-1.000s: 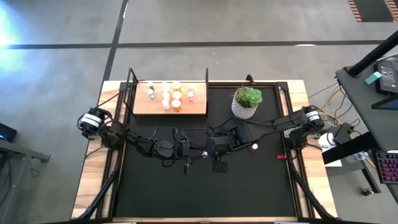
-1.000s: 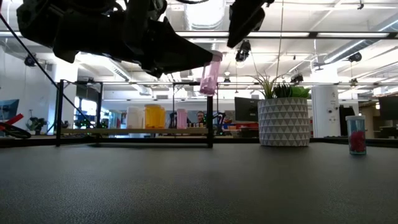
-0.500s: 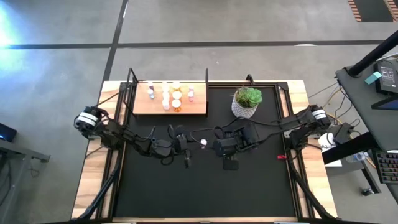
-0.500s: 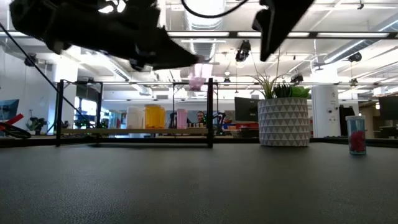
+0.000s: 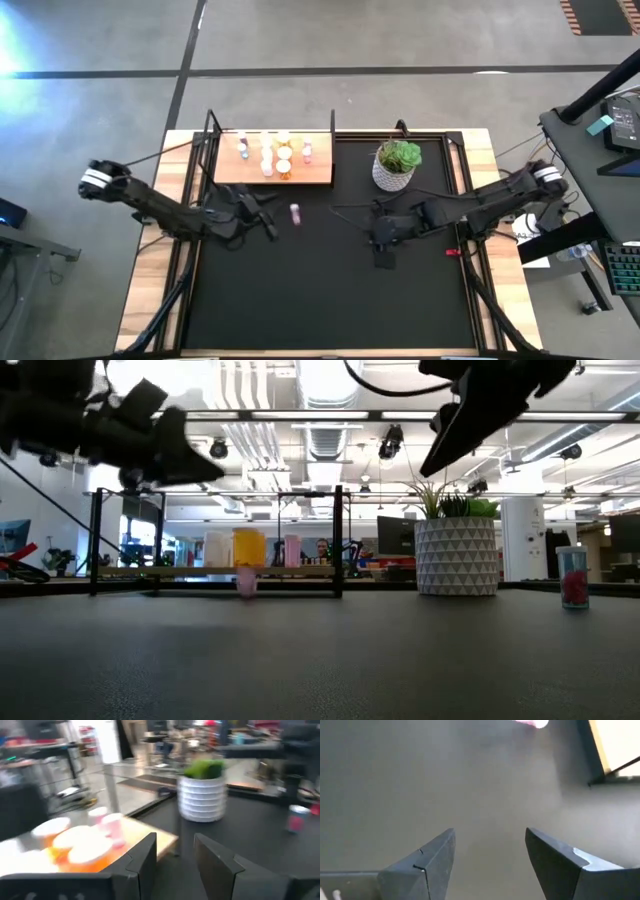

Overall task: Pick and place medicine bottles onto shelf by color
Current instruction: Put the pink pill bottle on the shelf aligned with the other pink pill bottles

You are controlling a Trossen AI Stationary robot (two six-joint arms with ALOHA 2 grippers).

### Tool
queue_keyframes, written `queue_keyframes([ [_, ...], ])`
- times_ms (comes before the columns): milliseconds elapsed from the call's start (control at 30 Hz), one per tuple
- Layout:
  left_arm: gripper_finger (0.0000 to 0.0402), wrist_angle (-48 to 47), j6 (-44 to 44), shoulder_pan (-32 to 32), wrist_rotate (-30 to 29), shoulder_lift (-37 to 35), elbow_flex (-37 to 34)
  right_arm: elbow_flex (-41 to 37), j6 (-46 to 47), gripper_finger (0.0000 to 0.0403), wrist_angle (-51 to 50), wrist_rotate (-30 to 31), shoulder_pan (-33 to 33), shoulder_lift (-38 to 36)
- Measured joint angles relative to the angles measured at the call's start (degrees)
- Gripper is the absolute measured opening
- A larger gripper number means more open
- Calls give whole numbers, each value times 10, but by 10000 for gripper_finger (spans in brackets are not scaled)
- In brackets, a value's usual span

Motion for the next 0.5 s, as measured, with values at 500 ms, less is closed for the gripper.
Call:
queue_keyframes([
  [500,116,6,-157,-1,161,-11,-102,-263,-22,233,403,0,0,-41],
])
